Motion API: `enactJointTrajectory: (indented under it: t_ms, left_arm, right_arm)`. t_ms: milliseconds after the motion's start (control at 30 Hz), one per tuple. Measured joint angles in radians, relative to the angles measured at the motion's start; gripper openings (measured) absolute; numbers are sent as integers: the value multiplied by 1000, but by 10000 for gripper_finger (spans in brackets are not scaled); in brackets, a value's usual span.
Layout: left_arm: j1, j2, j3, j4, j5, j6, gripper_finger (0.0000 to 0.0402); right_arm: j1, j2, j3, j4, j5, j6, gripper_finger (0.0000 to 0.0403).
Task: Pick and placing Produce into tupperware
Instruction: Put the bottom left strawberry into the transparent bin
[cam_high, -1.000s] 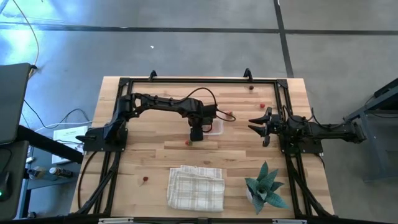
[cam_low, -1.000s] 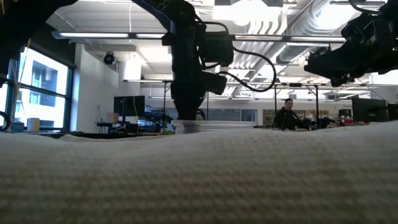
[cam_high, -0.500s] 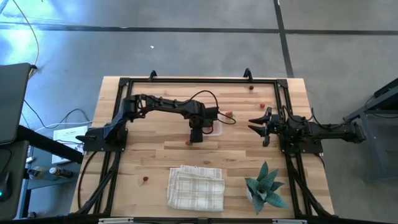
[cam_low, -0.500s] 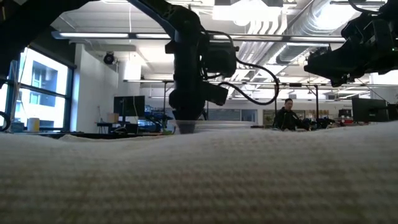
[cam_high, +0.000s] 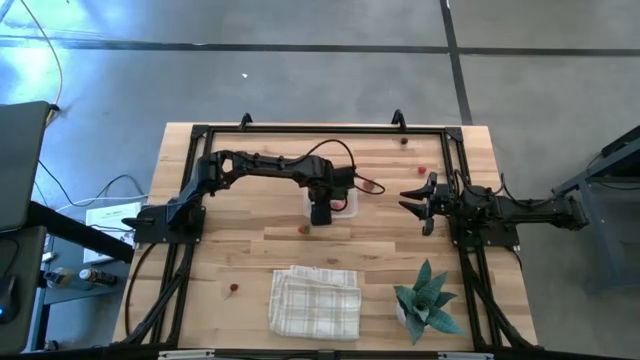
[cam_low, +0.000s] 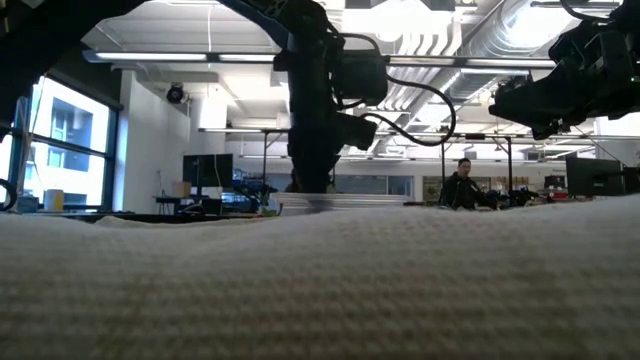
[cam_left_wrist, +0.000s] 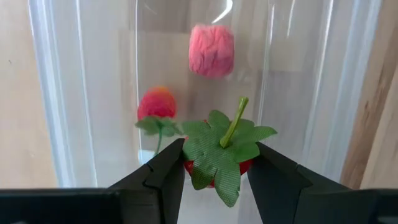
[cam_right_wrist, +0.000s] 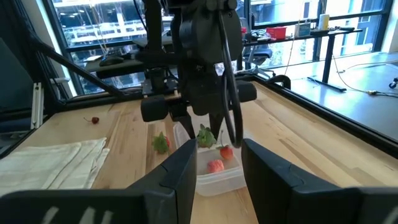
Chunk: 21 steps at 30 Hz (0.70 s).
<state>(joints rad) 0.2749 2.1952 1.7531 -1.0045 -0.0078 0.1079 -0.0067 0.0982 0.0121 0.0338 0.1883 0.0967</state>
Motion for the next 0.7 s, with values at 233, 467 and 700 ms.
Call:
enactJointTrajectory:
  t_ms: [233, 467, 700]
  left_arm:
    - [0, 0, 0, 11, -3, 0, 150]
    - [0, 22, 1, 2, 0, 16, 150]
    - [0, 32, 0, 5, 0, 19, 150]
  right_arm:
    - [0, 0, 0, 0, 0, 0, 117]
    - [0, 0, 0, 0, 0, 0, 117]
    - [0, 0, 0, 0, 0, 0, 117]
